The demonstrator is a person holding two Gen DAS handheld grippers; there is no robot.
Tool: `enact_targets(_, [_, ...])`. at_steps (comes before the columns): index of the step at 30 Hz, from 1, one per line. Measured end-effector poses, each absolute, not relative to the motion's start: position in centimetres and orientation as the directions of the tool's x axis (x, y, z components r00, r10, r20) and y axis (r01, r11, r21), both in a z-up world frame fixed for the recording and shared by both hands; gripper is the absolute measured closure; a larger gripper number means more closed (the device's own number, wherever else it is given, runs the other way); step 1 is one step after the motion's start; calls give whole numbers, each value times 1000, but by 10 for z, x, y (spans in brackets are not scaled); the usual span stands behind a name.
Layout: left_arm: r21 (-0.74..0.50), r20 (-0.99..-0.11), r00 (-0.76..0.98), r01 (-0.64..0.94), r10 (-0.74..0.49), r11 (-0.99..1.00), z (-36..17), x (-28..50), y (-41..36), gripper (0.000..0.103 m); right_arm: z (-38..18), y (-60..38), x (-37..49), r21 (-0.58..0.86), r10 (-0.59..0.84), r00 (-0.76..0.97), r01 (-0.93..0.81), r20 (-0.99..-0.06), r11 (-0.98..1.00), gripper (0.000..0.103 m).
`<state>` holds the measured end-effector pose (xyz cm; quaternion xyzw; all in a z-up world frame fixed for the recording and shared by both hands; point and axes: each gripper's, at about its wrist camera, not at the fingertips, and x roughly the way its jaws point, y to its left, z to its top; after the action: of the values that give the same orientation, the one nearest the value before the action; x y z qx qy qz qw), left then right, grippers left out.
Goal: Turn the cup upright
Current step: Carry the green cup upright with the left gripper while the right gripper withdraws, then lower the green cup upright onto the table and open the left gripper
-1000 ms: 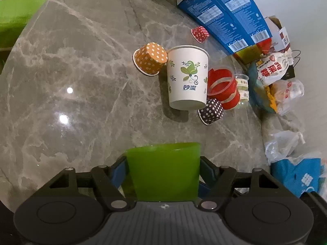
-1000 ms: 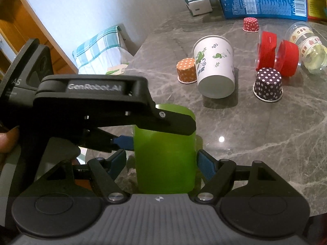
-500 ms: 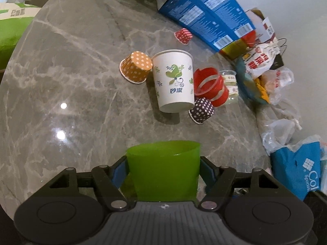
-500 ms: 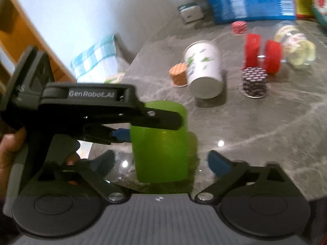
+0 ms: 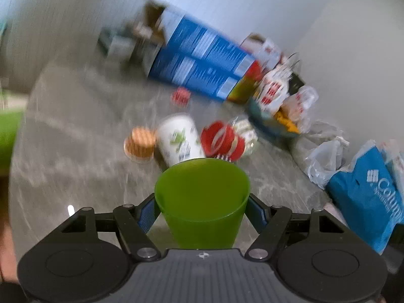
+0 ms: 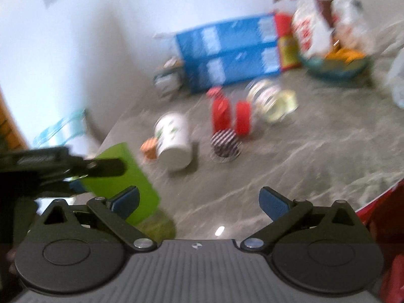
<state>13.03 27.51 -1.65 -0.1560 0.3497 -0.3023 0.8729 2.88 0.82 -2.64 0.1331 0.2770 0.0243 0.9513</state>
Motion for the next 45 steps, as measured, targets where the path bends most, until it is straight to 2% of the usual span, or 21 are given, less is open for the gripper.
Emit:
enact_targets(3, [-420, -471, 634, 450, -614, 788, -14, 119, 278, 28, -31, 6, 20, 298, 72, 882, 79, -466, 951, 1])
enact_targets(8, [-265, -407, 728, 483, -551, 834, -10, 99, 274, 28, -45, -2, 8, 373, 86, 906, 83, -415, 924, 1])
enact_targets(13, [-127, -315, 798, 502, -514, 856, -7, 79, 270, 28, -50, -1, -16, 361, 42, 936, 93, -349, 928, 1])
enact_targets(22, [-21, -213, 866, 458, -452, 888, -28, 62, 253, 28, -62, 3, -30, 354, 36, 951, 80, -308, 932, 1])
enact_targets(26, [2, -273, 853, 462, -444, 887, -35, 67, 240, 28, -70, 3, -31, 362, 45, 951, 73, -306, 929, 1])
enact_targets(45, [57, -359, 835, 465, -416, 884, -41, 73, 226, 28, -76, 1, -37, 364, 62, 951, 55, -304, 930, 1])
